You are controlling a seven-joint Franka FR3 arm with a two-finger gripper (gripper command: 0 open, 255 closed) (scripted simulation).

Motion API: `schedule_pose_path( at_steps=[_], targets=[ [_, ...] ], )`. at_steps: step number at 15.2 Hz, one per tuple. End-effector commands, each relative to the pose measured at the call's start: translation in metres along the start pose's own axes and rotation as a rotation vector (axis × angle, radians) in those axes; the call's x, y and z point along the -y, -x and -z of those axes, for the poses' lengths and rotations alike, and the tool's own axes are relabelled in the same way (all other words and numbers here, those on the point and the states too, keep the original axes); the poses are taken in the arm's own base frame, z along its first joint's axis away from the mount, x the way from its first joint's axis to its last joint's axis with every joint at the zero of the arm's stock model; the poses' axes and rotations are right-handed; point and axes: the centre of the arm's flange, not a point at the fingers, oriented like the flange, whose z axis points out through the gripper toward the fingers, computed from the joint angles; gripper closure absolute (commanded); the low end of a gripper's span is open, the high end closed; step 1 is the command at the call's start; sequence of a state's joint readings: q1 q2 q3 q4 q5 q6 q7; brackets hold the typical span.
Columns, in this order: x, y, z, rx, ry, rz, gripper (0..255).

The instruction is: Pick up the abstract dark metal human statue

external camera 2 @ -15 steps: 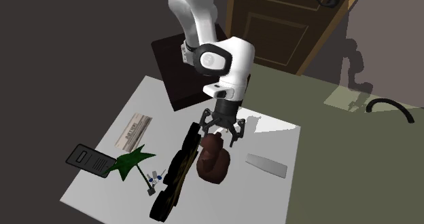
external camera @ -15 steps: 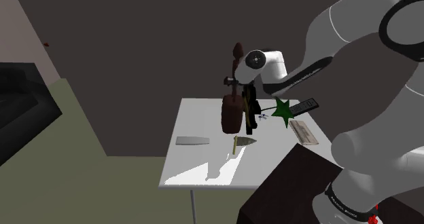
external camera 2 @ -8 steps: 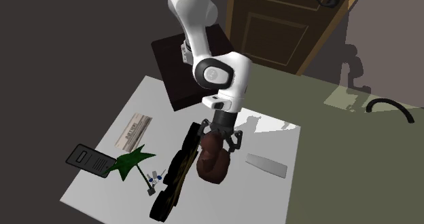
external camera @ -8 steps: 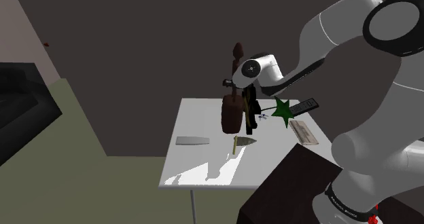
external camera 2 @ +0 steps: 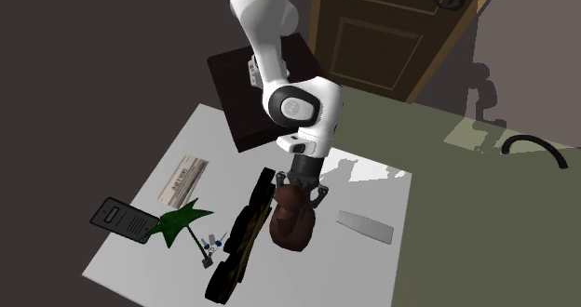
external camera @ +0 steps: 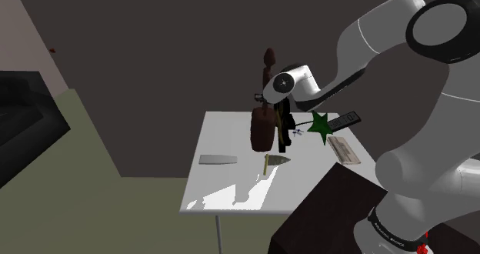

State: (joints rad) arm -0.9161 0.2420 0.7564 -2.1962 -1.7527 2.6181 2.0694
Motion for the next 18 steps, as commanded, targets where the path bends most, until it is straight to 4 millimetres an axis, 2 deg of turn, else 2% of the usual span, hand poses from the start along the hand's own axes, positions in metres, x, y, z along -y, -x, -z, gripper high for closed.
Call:
schedule_pose_path(
  at_steps=[1,6,18],
  targets=[
    [0.000,0.001,0.000,0.003,-0.002,0.000,255],
    [0.001,0.001,0.000,0.003,-0.002,0.000,255],
    [0.004,-0.048,0.040,0.003,-0.002,0.000,255]
  ],
)
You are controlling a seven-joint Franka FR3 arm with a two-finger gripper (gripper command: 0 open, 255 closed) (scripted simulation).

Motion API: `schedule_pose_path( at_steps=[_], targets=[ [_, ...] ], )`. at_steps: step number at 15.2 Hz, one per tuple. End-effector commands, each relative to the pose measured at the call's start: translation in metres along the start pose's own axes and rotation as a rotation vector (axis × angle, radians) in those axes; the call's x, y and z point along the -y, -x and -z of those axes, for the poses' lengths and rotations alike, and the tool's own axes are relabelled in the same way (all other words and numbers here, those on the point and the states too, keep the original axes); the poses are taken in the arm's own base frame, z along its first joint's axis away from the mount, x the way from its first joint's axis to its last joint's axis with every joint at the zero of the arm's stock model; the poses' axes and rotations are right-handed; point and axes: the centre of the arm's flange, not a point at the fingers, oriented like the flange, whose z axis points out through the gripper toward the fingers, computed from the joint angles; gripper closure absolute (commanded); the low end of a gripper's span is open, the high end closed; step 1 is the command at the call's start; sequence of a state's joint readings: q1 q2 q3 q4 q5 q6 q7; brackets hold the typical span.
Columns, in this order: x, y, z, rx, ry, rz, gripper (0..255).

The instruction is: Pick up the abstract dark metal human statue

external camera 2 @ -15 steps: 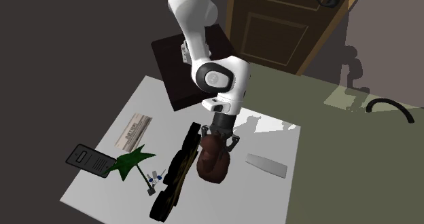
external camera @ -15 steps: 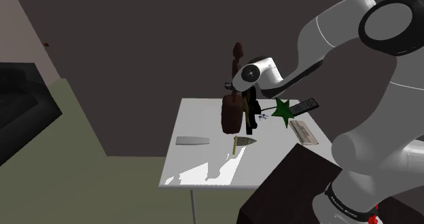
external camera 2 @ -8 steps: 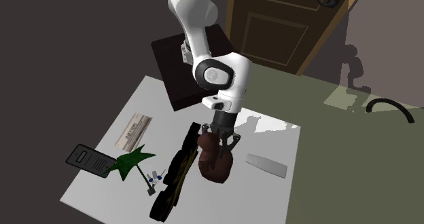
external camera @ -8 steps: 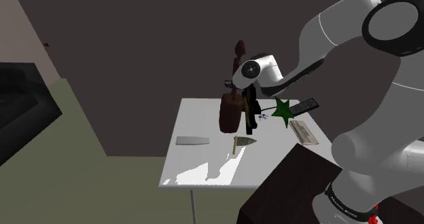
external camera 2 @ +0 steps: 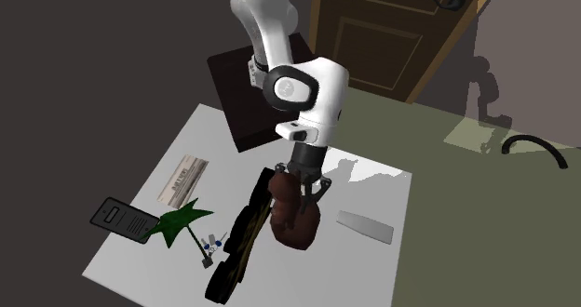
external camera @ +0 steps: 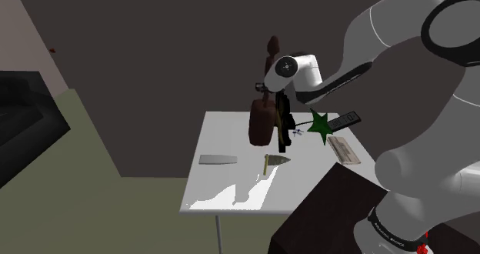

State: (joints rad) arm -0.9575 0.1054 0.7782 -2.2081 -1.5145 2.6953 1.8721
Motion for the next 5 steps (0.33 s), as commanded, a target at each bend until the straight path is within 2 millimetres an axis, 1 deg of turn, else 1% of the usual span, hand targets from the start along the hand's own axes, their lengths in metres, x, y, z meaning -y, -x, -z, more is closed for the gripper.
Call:
schedule_pose_path(
  at_steps=[1,3,5],
  targets=[
    [0.0019,-0.0097,0.0070,-0.003,-0.001,-0.001,255],
    [0.0024,-0.0178,0.0137,-0.003,-0.001,-0.001,255],
    [0.0025,-0.0184,0.0142,-0.003,-0.001,-0.001,255]
  ],
)
